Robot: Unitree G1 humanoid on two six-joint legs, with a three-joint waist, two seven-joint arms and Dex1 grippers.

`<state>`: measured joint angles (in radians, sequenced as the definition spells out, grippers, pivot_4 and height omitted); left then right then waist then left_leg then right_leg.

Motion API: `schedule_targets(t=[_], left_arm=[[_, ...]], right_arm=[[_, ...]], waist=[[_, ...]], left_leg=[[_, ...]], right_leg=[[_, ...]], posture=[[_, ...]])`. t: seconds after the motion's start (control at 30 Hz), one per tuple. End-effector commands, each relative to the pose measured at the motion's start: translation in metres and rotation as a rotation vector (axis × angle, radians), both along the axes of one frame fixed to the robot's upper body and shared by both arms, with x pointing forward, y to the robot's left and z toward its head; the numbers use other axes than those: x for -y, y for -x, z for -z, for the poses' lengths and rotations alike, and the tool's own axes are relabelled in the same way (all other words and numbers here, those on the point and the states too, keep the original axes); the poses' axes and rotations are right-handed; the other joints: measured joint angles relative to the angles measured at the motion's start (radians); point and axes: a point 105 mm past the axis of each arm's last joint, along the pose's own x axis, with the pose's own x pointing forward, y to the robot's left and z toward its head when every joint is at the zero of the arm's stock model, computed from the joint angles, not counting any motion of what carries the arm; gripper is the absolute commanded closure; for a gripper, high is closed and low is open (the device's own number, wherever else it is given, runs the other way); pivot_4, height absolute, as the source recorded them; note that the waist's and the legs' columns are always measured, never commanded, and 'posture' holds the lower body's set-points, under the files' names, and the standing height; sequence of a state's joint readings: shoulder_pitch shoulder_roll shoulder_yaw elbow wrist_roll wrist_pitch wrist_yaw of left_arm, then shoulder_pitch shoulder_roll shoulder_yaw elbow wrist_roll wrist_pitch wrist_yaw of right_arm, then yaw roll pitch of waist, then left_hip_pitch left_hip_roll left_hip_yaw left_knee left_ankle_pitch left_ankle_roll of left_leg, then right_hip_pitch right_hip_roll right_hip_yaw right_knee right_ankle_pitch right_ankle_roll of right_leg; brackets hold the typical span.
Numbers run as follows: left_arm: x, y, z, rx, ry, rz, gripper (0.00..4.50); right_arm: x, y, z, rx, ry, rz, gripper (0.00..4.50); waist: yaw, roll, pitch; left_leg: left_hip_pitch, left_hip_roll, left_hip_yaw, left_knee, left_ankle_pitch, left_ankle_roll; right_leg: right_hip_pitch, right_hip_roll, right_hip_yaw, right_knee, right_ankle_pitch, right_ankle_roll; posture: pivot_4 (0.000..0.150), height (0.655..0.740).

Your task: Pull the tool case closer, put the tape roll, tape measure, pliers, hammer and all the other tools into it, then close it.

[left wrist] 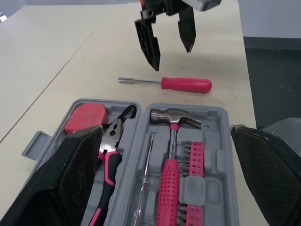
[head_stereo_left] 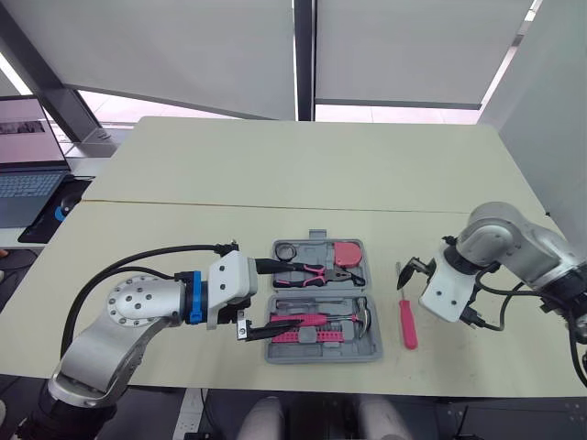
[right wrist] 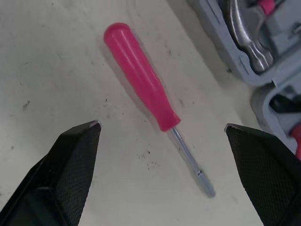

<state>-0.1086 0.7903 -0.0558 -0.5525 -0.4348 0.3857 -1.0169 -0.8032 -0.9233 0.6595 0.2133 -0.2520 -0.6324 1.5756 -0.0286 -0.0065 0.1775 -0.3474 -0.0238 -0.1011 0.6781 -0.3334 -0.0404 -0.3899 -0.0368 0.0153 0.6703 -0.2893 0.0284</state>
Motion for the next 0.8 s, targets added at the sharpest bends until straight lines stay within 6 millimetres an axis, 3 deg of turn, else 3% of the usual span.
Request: schedule_targets(t=[0.03, 0.17, 0.47, 0.57, 0.7, 0.8], left_arm=[[0.006, 0.006, -0.004, 0.035, -0.005, 0.030, 0.00], [0.006, 0.007, -0.002, 0.044, -0.005, 0.013, 0.00], [0.005, 0.011, 0.002, 0.044, -0.012, -0.018, 0.00], [0.006, 0.010, 0.001, 0.045, -0.006, -0.022, 0.00], [0.006, 0.010, 0.001, 0.044, -0.005, -0.022, 0.00], [0.007, 0.009, 0.001, 0.044, -0.001, -0.022, 0.00]], right_arm=[[-0.006, -0.001, 0.006, -0.010, 0.065, -0.077, 0.02], [-0.006, -0.004, 0.020, -0.025, 0.130, -0.122, 0.02], [-0.004, -0.023, 0.024, 0.006, 0.145, -0.123, 0.02], [-0.005, -0.025, 0.027, -0.001, 0.129, -0.114, 0.62], [-0.001, -0.023, 0.032, -0.012, 0.128, -0.124, 1.98], [0.001, -0.020, 0.040, -0.008, 0.118, -0.132, 2.74]], waist=[[0.000, 0.000, 0.000], [0.000, 0.000, 0.000], [0.000, 0.000, 0.000], [0.000, 0.000, 0.000], [0.000, 0.000, 0.000], [0.000, 0.000, 0.000]], left_leg=[[0.000, 0.000, 0.000, 0.000, 0.000, 0.000], [0.000, 0.000, 0.000, 0.000, 0.000, 0.000], [0.001, 0.000, 0.000, 0.001, 0.000, -0.001], [0.001, 0.000, 0.000, 0.001, 0.001, -0.001], [0.001, 0.000, 0.000, 0.001, 0.001, -0.001], [0.001, 0.000, 0.000, 0.001, 0.001, -0.001]], right_leg=[[0.000, 0.000, 0.000, 0.000, 0.000, 0.000], [0.000, 0.000, 0.000, 0.001, 0.000, 0.000], [0.000, 0.000, 0.000, 0.002, 0.000, 0.000], [0.000, 0.000, 0.000, 0.002, 0.000, 0.000], [0.000, 0.000, 0.000, 0.002, 0.000, 0.000], [0.000, 0.000, 0.000, 0.002, 0.000, 0.000]], posture=[[0.150, 0.7400], [0.150, 0.7400], [0.150, 0.7400], [0.150, 0.7400], [0.150, 0.7400], [0.150, 0.7400]])
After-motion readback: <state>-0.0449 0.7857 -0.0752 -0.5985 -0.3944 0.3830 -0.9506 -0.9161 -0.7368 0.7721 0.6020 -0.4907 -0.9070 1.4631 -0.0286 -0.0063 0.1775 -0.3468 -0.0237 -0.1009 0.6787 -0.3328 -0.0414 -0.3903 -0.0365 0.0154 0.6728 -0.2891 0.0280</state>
